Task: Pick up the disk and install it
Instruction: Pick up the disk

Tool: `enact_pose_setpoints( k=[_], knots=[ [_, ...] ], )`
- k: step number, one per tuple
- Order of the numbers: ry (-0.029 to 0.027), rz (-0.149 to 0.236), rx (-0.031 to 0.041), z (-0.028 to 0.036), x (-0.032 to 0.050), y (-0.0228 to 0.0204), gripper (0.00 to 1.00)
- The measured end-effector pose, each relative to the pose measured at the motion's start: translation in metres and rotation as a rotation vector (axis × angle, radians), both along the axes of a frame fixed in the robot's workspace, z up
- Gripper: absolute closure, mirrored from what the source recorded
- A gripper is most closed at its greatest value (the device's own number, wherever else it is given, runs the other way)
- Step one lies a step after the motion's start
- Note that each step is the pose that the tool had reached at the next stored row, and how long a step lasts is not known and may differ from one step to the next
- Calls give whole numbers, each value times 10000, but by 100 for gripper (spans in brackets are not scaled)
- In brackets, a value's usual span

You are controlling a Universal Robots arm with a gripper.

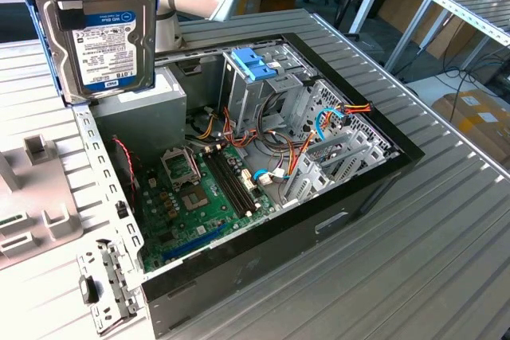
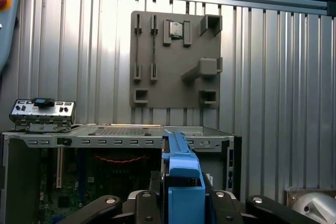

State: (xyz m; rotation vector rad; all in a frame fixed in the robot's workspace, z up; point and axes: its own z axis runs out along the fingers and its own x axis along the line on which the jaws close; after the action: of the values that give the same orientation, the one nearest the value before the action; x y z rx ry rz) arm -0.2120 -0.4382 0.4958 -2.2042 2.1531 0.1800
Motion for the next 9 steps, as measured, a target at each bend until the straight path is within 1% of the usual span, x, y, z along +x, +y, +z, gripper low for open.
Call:
enact_pose_setpoints(
  k=[9],
  knots=[
    [0, 0, 0, -1, 72, -9, 63]
  ],
)
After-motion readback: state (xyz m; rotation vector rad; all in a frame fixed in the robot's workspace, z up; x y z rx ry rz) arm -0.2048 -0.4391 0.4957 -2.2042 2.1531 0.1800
